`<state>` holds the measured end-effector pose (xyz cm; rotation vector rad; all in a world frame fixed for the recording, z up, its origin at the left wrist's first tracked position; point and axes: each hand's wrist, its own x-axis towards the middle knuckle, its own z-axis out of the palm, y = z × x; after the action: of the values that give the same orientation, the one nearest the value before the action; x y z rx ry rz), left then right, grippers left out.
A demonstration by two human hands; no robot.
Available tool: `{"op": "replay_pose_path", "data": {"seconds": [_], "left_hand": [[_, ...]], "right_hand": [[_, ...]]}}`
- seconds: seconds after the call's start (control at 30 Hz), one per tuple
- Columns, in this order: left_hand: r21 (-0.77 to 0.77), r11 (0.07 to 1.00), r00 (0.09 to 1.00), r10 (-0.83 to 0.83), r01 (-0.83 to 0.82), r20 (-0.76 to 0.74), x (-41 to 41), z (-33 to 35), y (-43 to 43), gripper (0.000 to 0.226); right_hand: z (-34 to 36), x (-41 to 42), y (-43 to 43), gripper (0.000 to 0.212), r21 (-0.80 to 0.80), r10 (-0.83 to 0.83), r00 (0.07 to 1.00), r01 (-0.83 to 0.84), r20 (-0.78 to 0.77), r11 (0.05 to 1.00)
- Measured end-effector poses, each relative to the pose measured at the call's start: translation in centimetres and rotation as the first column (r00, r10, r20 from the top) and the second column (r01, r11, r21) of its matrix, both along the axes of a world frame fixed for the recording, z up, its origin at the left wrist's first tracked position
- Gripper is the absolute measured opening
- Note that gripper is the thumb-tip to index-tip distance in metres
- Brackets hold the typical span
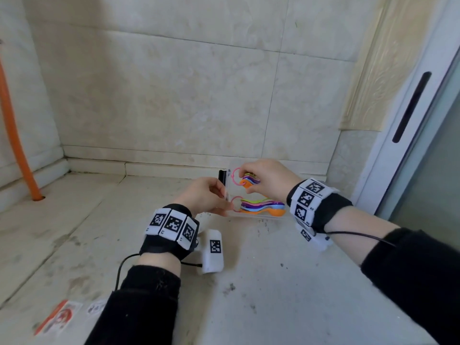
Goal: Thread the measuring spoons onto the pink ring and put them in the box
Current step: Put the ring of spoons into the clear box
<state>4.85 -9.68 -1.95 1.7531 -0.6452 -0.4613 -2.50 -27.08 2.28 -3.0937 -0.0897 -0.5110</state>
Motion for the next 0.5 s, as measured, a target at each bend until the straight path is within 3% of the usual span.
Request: {"op": "replay_pose_path", "data": {"seconds": [0.13, 0.33, 0.5], "left_hand": [[-0.027, 1.0, 1.0, -0.008, 0.007, -0.021, 0.2, -0.3, 0.0, 0.03], [-0.043, 0.999, 0.999, -0.023, 0.022, -0.024, 0.1, -0.5, -0.1, 0.031], [-0.039, 0.999, 0.999, -0.038, 0.038, -0.012, -0.1, -0.3, -0.2, 0.032]], "right_hand": [[0.3, 0.8, 0.6, 0.037, -0.097, -0.013, 0.998, 0.006, -0.064, 0.995], [0.5, 1.7, 1.3, 0.037, -0.377, -0.092, 0.972, 0.004, -0.215, 0.926], [0.1, 2.0, 1.8, 0.029, -0.495, -0.139, 0.974, 0.032, -0.18, 0.868]]}}
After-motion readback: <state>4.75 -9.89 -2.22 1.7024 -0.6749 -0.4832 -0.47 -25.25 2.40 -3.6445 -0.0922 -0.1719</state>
